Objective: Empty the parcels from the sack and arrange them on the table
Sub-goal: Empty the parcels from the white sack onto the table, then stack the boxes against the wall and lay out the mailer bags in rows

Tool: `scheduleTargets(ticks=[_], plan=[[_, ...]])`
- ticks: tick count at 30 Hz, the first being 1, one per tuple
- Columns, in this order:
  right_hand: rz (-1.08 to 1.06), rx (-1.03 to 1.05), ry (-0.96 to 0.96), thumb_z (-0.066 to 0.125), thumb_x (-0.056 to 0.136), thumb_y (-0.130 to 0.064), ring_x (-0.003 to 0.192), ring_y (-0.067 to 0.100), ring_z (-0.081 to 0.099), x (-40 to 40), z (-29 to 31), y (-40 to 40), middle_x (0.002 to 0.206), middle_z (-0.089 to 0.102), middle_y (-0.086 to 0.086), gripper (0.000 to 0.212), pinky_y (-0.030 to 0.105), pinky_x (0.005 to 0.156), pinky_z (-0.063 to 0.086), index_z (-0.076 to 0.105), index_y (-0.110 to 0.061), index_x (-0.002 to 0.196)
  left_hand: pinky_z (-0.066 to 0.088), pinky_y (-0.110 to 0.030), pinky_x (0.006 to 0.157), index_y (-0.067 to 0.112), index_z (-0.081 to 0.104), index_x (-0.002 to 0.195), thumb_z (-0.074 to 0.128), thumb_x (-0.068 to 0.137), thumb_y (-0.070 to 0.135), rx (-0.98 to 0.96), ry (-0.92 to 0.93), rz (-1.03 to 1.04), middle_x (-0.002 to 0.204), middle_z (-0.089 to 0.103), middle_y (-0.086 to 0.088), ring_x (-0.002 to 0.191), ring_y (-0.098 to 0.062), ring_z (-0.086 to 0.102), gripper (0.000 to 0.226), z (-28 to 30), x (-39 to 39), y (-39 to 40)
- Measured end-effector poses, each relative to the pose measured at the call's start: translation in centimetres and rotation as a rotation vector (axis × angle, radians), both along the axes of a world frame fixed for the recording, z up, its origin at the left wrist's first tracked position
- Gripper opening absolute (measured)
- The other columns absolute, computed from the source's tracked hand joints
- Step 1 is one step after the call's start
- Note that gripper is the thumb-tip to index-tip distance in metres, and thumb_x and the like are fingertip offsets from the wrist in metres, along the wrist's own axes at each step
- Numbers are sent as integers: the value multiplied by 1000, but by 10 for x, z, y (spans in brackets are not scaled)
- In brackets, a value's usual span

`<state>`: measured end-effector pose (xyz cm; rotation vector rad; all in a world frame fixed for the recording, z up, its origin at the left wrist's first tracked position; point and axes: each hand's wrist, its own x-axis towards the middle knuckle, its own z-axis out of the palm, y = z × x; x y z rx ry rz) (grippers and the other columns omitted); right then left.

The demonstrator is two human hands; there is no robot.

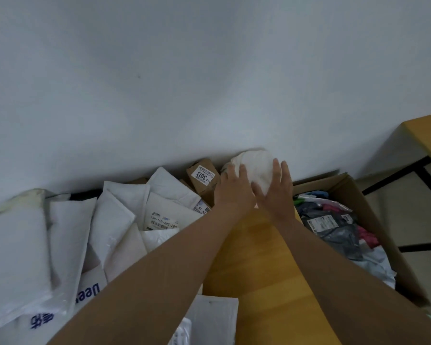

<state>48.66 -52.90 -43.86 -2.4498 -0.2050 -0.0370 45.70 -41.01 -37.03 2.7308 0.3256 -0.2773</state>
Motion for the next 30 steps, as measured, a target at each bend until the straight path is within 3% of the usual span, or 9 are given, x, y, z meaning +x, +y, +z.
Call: scheduleTargets(ticks=[4, 7, 11, 17, 21, 25, 30], plan=[[-58, 21, 42, 50, 85, -55, 145, 42, 18, -2, 11, 4, 160, 15, 20, 87, 61, 112, 29, 16, -15, 154, 45, -40, 98, 12, 34, 141, 51, 87, 17, -18, -31, -9, 145, 28, -12, 126, -32, 39, 56, 17, -11, 16], [-86, -54, 3, 45, 85, -55, 144, 43, 21, -6, 20, 8, 158, 21, 20, 83, 65, 109, 27, 21, -13, 152, 41, -40, 96, 13, 39, 138, 50, 87, 15, 12, -49, 24, 141, 33, -12, 125, -31, 40, 52, 24, -20, 28], [19, -211, -97, 41, 85, -50, 145, 38, 21, -14, 32, 24, 155, 29, 16, 75, 63, 111, 21, 28, -12, 149, 40, -40, 99, 12, 41, 138, 47, 88, 15, 45, -57, 57, 146, 33, -14, 128, -33, 38, 50, 29, -38, 43], [223, -183, -107, 41, 86, -45, 145, 36, 24, -43, 45, 73, 150, 40, 14, 66, 60, 113, 21, 41, -10, 142, 42, -36, 99, 14, 43, 139, 51, 93, 27, 100, -80, 130, 145, 38, -11, 125, -27, 43, 49, 30, -82, 75], [399, -218, -32, 47, 91, -46, 149, 29, 13, -77, 47, 113, 155, 32, 7, 64, 51, 118, 11, 34, -17, 146, 35, -37, 106, 16, 40, 143, 49, 93, 29, 131, -78, 207, 149, 34, -8, 134, -27, 34, 53, 39, -123, 111], [519, -230, -10, 33, 86, -59, 148, 30, 17, -117, 55, 165, 154, 34, 7, 73, 55, 118, 15, 37, -18, 146, 25, -39, 112, 17, 39, 144, 50, 92, 31, 151, -69, 344, 152, 31, -8, 139, -27, 26, 55, 45, -177, 161], [664, -277, 63, 50, 91, -52, 150, 28, 0, -169, 66, 233, 161, 16, 5, 69, 56, 118, 7, 26, -25, 150, 11, -43, 119, 18, 32, 148, 49, 91, 35, 194, -82, 592, 156, 22, -12, 146, -30, 12, 62, 45, -264, 230]])
